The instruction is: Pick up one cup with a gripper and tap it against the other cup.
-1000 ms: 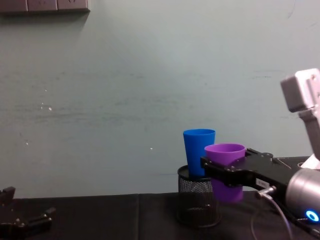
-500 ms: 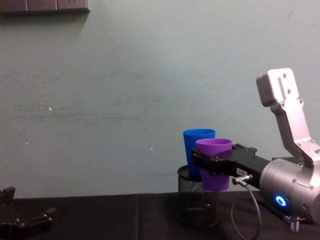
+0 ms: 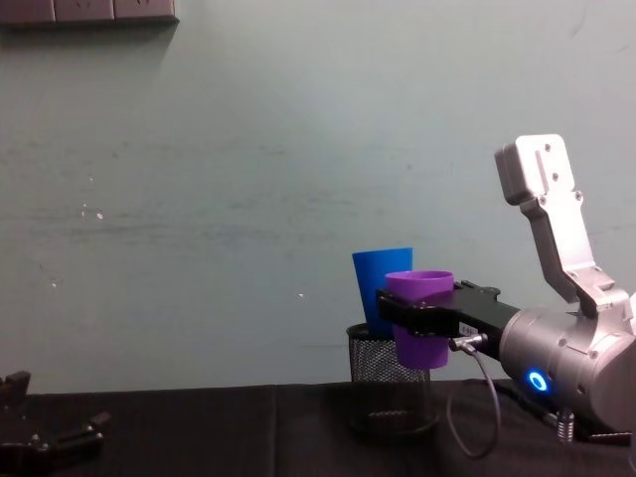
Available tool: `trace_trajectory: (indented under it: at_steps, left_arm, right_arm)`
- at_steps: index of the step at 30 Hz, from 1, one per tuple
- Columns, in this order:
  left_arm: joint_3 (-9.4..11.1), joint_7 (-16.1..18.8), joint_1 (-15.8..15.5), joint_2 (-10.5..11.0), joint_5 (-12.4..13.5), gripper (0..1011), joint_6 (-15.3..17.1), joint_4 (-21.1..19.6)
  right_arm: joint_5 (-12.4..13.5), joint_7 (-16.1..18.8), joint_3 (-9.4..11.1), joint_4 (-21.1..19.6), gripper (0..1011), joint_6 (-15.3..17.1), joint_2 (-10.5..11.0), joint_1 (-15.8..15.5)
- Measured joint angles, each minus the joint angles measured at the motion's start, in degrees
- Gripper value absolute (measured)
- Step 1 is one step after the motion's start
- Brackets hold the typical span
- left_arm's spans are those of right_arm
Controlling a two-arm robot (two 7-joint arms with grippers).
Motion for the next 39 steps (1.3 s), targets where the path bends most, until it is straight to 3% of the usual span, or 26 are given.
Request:
trace_trajectory:
  at_steps: [39]
  left_arm:
    - [0.0,0.0,0.0,0.0,0.0,1000,0.0,0.0]
  right_arm:
    - [0.01,0.19,-0.1,-0.02,751,0.01,0.04,-0.03]
